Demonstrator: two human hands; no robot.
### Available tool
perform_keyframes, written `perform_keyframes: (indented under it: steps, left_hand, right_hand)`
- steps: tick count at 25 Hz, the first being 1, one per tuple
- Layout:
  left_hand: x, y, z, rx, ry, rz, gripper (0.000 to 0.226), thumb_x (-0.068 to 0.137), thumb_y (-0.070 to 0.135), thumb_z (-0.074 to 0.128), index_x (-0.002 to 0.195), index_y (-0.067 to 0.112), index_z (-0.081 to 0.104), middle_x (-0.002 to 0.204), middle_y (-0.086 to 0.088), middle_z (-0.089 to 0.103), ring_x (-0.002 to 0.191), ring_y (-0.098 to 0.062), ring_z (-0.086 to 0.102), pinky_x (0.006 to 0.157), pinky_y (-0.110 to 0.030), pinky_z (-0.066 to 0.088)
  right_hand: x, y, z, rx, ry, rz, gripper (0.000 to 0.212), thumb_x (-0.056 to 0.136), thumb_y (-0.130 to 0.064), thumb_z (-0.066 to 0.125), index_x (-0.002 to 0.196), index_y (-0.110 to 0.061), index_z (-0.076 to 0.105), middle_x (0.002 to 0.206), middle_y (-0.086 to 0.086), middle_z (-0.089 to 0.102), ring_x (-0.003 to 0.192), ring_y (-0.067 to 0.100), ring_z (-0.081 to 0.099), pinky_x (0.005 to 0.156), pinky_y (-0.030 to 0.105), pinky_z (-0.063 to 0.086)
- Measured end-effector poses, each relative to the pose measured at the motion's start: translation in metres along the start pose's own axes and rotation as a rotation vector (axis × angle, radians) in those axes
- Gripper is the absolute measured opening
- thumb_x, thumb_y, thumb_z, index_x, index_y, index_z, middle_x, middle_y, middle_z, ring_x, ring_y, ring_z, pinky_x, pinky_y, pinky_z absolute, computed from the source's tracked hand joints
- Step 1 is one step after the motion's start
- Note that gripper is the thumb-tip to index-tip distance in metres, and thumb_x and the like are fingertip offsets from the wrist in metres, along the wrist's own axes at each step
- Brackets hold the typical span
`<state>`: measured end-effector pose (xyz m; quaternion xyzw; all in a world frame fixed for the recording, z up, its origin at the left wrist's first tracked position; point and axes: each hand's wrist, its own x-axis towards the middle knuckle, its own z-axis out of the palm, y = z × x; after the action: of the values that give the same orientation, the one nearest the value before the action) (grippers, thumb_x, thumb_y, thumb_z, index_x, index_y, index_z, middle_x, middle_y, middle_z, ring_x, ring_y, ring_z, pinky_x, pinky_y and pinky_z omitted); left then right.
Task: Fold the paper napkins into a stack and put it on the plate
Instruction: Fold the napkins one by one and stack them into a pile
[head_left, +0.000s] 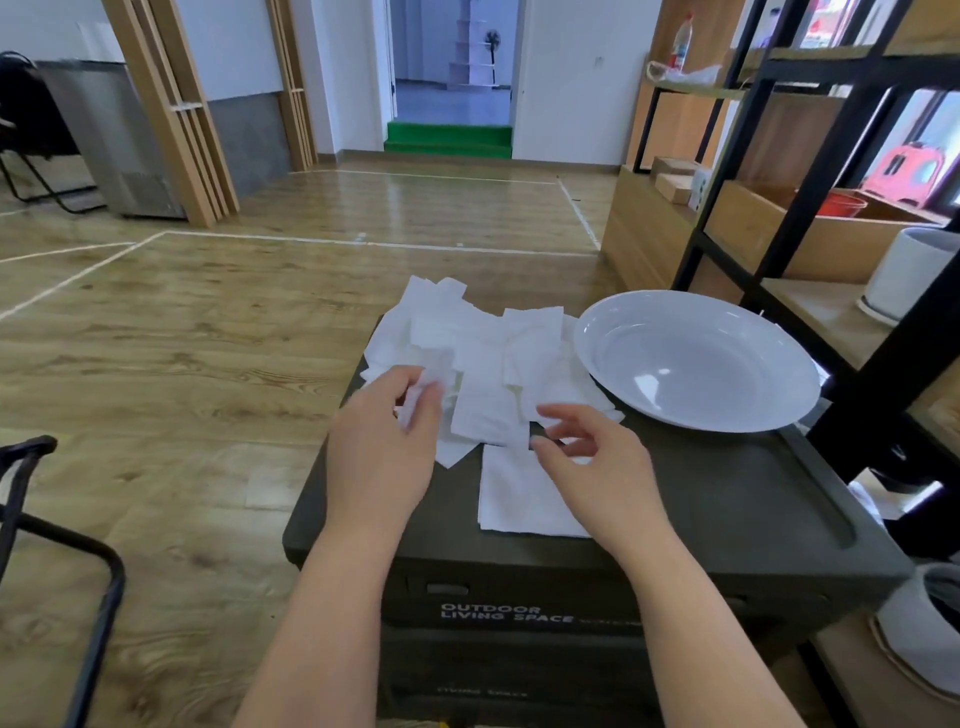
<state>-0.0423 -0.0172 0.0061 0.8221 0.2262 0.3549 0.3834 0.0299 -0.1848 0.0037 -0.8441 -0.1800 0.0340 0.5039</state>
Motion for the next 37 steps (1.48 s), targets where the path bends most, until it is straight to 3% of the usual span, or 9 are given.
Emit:
perform_keyframes:
  steps: [3, 6, 10, 13, 16, 19, 24, 29, 37]
  left_hand:
    - [-0.004, 0.021, 0.000, -0.759, -0.395, -0.234, 0.017, 0.092, 0.026, 0.058, 0.093, 0.032, 0.074, 0.096, 0.008, 0.075, 0.090, -0.009, 0.070, 0.073, -0.021, 0.054]
    - [-0.005, 0.023, 0.005, -1.021, -0.489, -0.392, 0.018, 0.088, 0.027, 0.059, 0.094, 0.031, 0.076, 0.108, 0.003, 0.073, 0.098, -0.012, 0.069, 0.071, -0.023, 0.056]
    - [-0.013, 0.024, 0.020, -0.631, -0.378, -0.475, 0.020, 0.088, 0.037, 0.063, 0.080, 0.024, 0.076, 0.085, 0.010, 0.076, 0.075, -0.001, 0.070, 0.059, -0.019, 0.053]
    - [-0.017, 0.023, 0.026, -0.348, -0.283, -0.420, 0.025, 0.088, 0.038, 0.062, 0.076, 0.018, 0.072, 0.072, 0.004, 0.070, 0.052, 0.002, 0.063, 0.040, -0.010, 0.042]
    - [-0.020, 0.021, 0.028, -0.065, -0.340, -0.358, 0.035, 0.091, 0.041, 0.055, 0.071, 0.014, 0.065, 0.066, 0.003, 0.064, 0.040, 0.000, 0.060, 0.042, -0.017, 0.039]
    - [-0.020, 0.017, 0.029, 0.101, -0.389, -0.342, 0.043, 0.090, 0.042, 0.054, 0.061, 0.010, 0.053, 0.051, -0.005, 0.057, 0.032, 0.001, 0.052, 0.044, -0.021, 0.034]
    - [-0.020, 0.012, 0.030, 0.288, -0.427, -0.332, 0.038, 0.085, 0.043, 0.060, 0.061, 0.013, 0.065, 0.051, 0.000, 0.060, 0.052, -0.012, 0.057, 0.045, -0.022, 0.034]
    - [-0.019, 0.009, 0.031, 0.339, -0.398, -0.309, 0.035, 0.082, 0.044, 0.062, 0.059, 0.019, 0.063, 0.060, -0.001, 0.064, 0.055, -0.011, 0.056, 0.045, -0.021, 0.033]
    - [-0.022, 0.013, 0.033, 0.387, -0.405, -0.299, 0.031, 0.081, 0.043, 0.066, 0.058, 0.022, 0.059, 0.054, 0.004, 0.058, 0.051, -0.009, 0.054, 0.044, -0.020, 0.032]
  right_hand:
    - [0.000, -0.011, -0.009, 0.557, -0.252, 0.175, 0.042, 0.077, -0.050, 0.069, 0.116, -0.043, 0.056, 0.115, -0.015, 0.065, 0.105, 0.005, 0.062, 0.091, 0.028, 0.049]
    - [-0.001, -0.010, -0.014, 0.824, -0.330, 0.259, 0.033, 0.079, -0.043, 0.068, 0.108, -0.028, 0.065, 0.111, -0.007, 0.071, 0.103, 0.012, 0.066, 0.094, 0.034, 0.049]
    - [0.002, -0.003, -0.014, 0.553, -0.080, 0.340, 0.008, 0.086, -0.036, 0.065, 0.086, -0.029, 0.069, 0.085, -0.015, 0.074, 0.086, 0.008, 0.068, 0.078, 0.031, 0.056]
    - [0.006, 0.005, -0.013, 0.297, 0.060, 0.247, 0.028, 0.088, -0.038, 0.060, 0.075, -0.015, 0.068, 0.073, -0.003, 0.071, 0.066, 0.010, 0.065, 0.062, 0.025, 0.051]
    - [0.007, 0.011, -0.014, 0.092, 0.113, 0.173, 0.046, 0.087, -0.039, 0.058, 0.078, 0.006, 0.058, 0.071, 0.021, 0.057, 0.061, 0.020, 0.049, 0.057, 0.030, 0.039]
    - [0.008, 0.017, -0.019, -0.021, 0.062, 0.200, 0.044, 0.087, -0.037, 0.058, 0.060, -0.004, 0.047, 0.056, 0.004, 0.041, 0.052, 0.012, 0.038, 0.049, 0.020, 0.031]
    - [0.008, 0.026, -0.024, -0.257, -0.021, 0.205, 0.036, 0.086, -0.033, 0.060, 0.068, -0.002, 0.056, 0.062, 0.004, 0.044, 0.052, 0.012, 0.039, 0.045, 0.020, 0.031]
    - [0.010, 0.028, -0.024, -0.317, 0.014, 0.159, 0.032, 0.082, -0.034, 0.064, 0.082, -0.002, 0.066, 0.080, 0.011, 0.064, 0.063, 0.013, 0.051, 0.053, 0.019, 0.037]
    - [0.011, 0.033, -0.017, -0.450, 0.037, 0.173, 0.022, 0.082, -0.033, 0.064, 0.077, -0.012, 0.062, 0.077, 0.004, 0.061, 0.058, 0.008, 0.049, 0.049, 0.018, 0.037]
